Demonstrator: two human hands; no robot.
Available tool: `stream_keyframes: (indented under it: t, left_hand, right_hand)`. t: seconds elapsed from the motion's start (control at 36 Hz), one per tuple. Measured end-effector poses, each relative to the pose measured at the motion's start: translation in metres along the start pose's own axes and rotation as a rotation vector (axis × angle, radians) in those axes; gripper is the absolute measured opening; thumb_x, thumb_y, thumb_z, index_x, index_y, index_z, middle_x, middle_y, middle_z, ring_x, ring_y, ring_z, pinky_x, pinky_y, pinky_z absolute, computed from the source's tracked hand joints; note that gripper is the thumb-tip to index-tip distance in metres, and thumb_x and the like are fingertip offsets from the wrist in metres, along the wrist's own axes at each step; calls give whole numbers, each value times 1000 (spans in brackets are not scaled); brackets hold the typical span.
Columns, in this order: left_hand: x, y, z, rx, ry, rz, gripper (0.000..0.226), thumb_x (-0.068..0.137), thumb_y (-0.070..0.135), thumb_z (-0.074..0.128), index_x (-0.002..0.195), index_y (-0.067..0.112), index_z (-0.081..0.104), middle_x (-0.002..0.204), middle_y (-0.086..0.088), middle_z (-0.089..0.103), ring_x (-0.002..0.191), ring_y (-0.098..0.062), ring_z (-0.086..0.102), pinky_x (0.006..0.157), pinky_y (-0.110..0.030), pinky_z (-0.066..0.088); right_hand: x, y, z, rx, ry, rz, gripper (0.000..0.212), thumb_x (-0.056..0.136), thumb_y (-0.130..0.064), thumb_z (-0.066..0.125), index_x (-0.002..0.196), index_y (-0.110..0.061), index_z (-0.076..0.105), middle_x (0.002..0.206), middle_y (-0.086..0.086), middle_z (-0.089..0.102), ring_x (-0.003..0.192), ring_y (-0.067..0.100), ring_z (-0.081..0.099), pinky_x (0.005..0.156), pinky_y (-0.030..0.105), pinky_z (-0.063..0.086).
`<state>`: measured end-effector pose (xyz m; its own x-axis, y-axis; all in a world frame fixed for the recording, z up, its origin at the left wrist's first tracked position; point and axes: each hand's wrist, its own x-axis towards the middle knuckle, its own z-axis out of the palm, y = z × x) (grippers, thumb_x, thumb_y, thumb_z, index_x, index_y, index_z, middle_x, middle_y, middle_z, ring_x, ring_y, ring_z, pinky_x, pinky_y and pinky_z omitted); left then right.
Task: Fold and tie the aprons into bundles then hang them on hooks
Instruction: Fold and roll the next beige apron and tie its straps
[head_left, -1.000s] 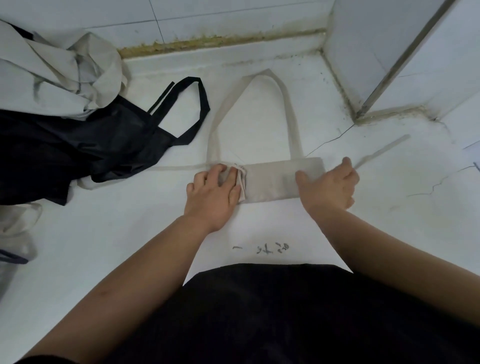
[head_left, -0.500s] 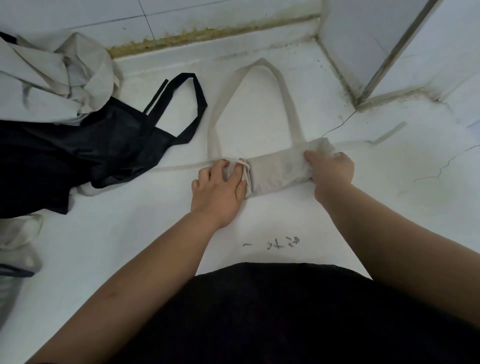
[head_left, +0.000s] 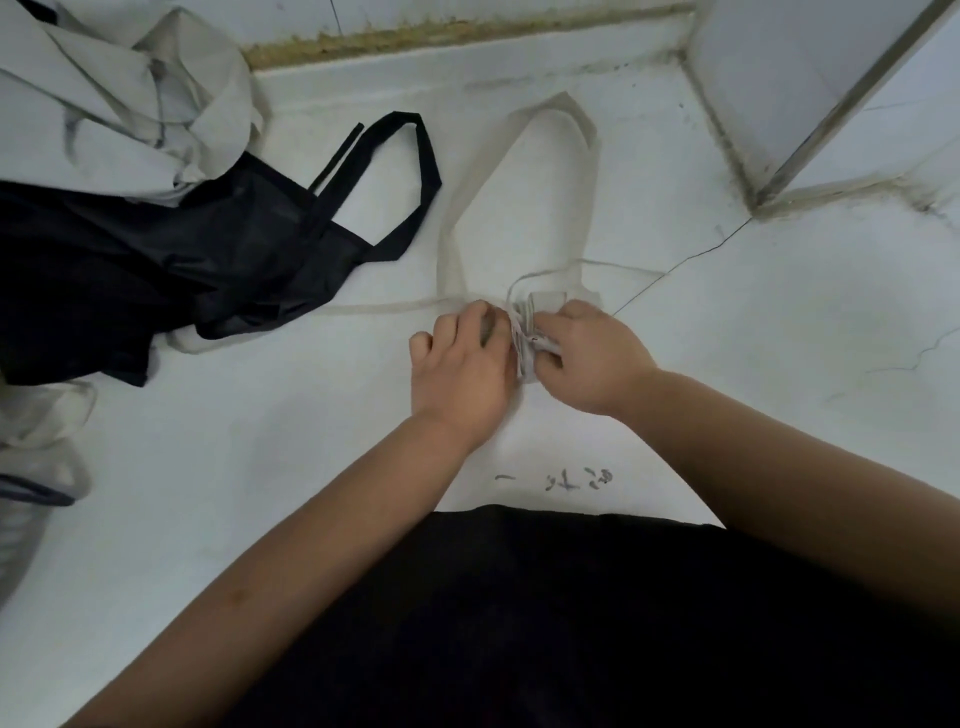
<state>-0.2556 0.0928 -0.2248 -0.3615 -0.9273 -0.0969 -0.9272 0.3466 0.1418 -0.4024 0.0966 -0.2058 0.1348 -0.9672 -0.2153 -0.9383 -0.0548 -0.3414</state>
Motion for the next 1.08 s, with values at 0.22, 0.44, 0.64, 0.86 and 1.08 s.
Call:
stream_keyframes:
  t: [0.22, 0.44, 0.64, 0.86, 1.08]
  left_hand:
    - [9, 10, -15, -642, -52, -26, 36, 95, 9, 47, 130, 7, 56, 135, -8, 42, 118, -19, 47, 90, -12, 29]
    - [23, 7, -14, -680, -36, -180, 10, 94, 16, 54, 88, 17, 62, 96, -1, 53, 88, -17, 53, 67, -19, 30]
    - [23, 6, -15, -882, 45, -277, 31, 92, 22, 62, 66, 20, 45, 73, 6, 44, 63, -7, 42, 56, -11, 32]
    - [18, 12, -25, -1375, 57, -384, 17, 96, 9, 55, 90, 17, 68, 87, 10, 68, 76, 5, 60, 72, -9, 45]
    - [22, 14, -29, -1202, -40, -369, 30, 94, 14, 55, 74, 30, 70, 62, 20, 63, 63, 4, 55, 64, -13, 44]
  right_hand:
    - [10, 2, -11, 220, -97, 14, 14, 92, -19, 52, 92, -13, 65, 80, 0, 52, 86, 26, 56, 66, 28, 36]
    - [17, 8, -14, 315, -150, 56, 12, 88, -28, 61, 80, -20, 63, 62, -9, 45, 71, 16, 46, 54, 14, 30]
    - [21, 9, -20, 339, -172, 17, 17, 94, -21, 52, 80, -14, 60, 66, -6, 46, 75, 17, 46, 53, 13, 29]
    - [24, 10, -31, 750, -124, 145, 21, 96, -20, 53, 75, -18, 56, 72, -3, 56, 68, 10, 49, 64, 18, 38]
    - [13, 6, -27, 916, -130, 140, 17, 96, -22, 54, 92, -10, 65, 85, 0, 62, 78, 9, 54, 77, 20, 44]
